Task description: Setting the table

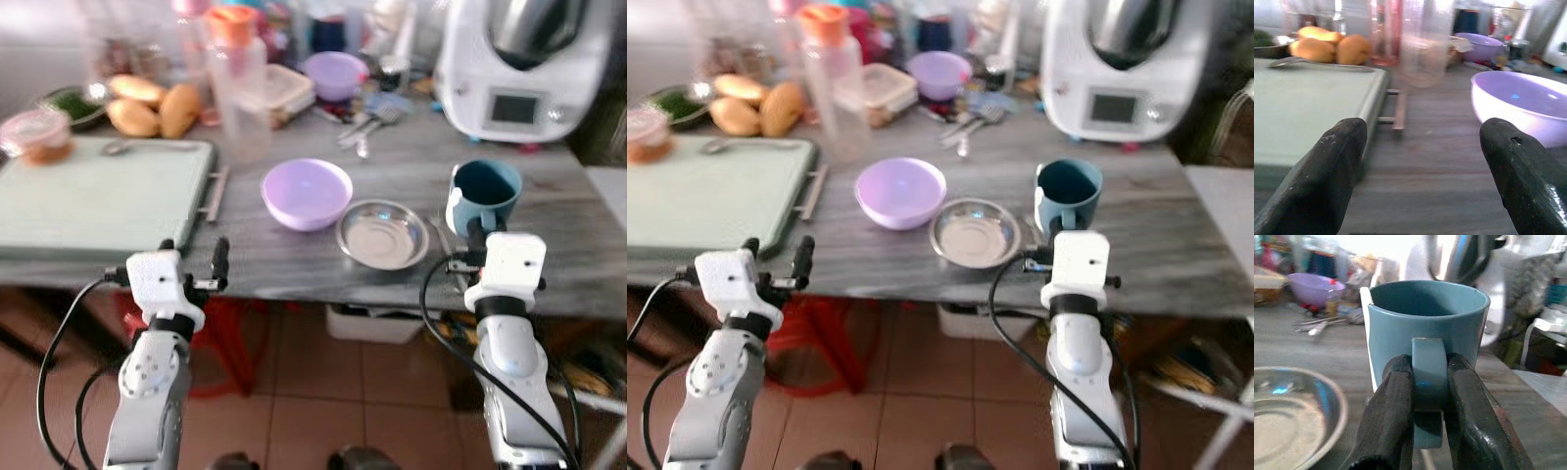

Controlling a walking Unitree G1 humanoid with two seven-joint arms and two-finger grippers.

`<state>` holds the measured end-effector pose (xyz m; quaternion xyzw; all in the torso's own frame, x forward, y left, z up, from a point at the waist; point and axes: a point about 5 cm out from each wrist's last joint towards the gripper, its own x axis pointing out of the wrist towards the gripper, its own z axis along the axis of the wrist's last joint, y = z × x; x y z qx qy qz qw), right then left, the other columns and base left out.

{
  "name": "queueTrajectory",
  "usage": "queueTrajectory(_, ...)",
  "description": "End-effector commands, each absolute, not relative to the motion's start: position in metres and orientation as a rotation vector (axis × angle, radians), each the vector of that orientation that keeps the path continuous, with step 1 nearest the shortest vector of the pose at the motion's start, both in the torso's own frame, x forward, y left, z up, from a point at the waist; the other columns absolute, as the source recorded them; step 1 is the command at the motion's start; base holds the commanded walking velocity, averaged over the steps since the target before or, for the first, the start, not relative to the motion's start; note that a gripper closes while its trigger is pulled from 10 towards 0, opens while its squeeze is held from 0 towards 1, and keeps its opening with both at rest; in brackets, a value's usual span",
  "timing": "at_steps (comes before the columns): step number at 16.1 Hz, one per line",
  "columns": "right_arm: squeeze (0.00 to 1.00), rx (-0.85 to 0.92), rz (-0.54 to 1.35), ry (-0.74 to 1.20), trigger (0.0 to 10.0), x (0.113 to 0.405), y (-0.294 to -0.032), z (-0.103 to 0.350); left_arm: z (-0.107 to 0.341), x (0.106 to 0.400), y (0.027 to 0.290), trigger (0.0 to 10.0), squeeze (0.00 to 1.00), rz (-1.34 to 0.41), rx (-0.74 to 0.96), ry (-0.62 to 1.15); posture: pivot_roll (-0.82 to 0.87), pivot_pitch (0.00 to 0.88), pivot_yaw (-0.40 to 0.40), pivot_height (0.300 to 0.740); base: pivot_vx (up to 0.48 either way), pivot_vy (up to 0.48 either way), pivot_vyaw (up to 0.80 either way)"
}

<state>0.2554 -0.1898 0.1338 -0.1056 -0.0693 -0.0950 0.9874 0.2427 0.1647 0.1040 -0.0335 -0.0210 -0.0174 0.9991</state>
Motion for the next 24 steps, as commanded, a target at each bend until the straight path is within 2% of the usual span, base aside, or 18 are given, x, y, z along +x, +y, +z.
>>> queueTrajectory(1, 0.00, -0.220, -0.204, -0.159, 10.0, 0.258, -0.195, 0.138, 0.108, 0.242, 0.165, 10.0, 0.00, -0.051, -0.059, -0.053, 0.00, 0.000, -0.005, 0.740, 0.000, 0.000, -0.43)
queueTrajectory(4, 0.00, -0.223, -0.207, -0.164, 10.0, 0.259, -0.197, 0.140, 0.109, 0.240, 0.164, 10.0, 0.00, -0.068, -0.072, -0.062, 0.00, 0.000, -0.003, 0.740, 0.000, 0.000, 0.00)
queueTrajectory(6, 0.00, -0.222, -0.206, -0.159, 10.0, 0.258, -0.197, 0.139, 0.109, 0.240, 0.163, 10.0, 0.00, -0.075, -0.074, -0.061, 0.00, 0.000, -0.001, 0.740, 0.257, 0.000, -0.72)
queueTrajectory(15, 0.00, -0.252, -0.195, -0.185, 10.0, 0.260, -0.195, 0.142, 0.109, 0.240, 0.160, 10.0, 0.00, -0.092, -0.088, -0.065, -0.01, 0.000, -0.006, 0.740, 0.298, 0.000, 0.00)
queueTrajectory(21, 0.00, -0.253, -0.201, -0.187, 10.0, 0.263, -0.195, 0.142, 0.110, 0.240, 0.160, 10.0, 0.00, -0.091, -0.102, -0.070, 0.00, 0.000, -0.007, 0.740, 0.000, 0.000, -0.51)
queueTrajectory(24, 0.00, -0.241, -0.184, -0.193, 10.0, 0.269, -0.194, 0.144, 0.111, 0.238, 0.161, 10.0, 0.00, -0.091, -0.097, -0.067, 0.01, 0.000, 0.000, 0.740, 0.000, 0.000, 0.00)
